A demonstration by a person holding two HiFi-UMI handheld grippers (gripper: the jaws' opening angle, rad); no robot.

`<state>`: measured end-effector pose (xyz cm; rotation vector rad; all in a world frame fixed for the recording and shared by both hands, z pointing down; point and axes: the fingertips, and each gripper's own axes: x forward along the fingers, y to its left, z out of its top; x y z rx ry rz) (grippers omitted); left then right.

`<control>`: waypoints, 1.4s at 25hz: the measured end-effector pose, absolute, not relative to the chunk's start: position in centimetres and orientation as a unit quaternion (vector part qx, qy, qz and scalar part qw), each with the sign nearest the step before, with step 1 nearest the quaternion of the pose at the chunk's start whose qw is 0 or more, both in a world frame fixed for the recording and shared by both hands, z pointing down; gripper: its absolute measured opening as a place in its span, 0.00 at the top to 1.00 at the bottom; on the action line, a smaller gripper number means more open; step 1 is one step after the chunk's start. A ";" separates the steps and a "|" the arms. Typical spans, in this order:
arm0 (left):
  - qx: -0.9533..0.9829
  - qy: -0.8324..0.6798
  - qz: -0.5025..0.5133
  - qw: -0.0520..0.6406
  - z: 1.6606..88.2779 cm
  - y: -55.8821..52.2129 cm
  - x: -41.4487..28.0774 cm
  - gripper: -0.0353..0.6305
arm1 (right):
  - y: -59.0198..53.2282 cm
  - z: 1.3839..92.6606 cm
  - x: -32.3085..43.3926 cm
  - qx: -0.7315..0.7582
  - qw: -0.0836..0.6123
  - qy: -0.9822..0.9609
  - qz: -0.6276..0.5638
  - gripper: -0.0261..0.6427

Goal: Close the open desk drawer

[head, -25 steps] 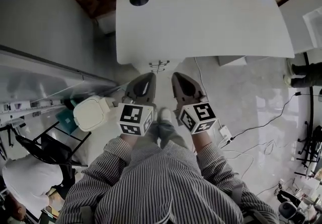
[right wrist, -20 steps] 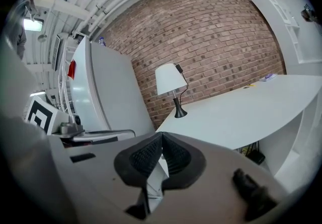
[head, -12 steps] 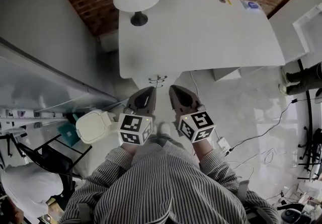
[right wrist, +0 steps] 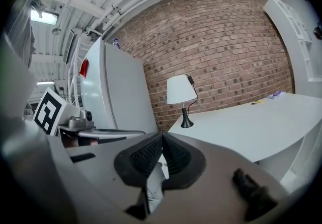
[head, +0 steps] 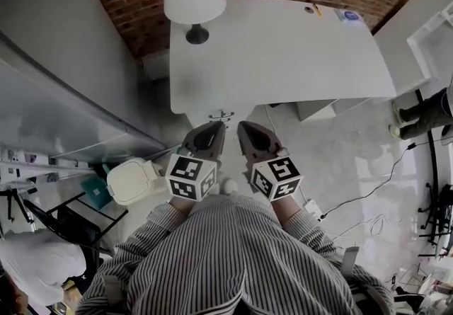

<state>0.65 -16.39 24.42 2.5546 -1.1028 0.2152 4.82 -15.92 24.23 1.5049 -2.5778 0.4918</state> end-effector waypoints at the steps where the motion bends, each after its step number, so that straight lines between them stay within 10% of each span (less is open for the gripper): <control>1: 0.904 -0.385 0.074 0.169 24.1 -16.4 0.8 0.93 | -16.1 24.0 4.9 0.497 0.054 -0.851 0.160 0.94; 35: 0.914 -0.360 0.050 0.180 22.2 -17.2 1.8 0.93 | -16.6 21.7 5.2 0.495 0.070 -0.858 0.118 0.94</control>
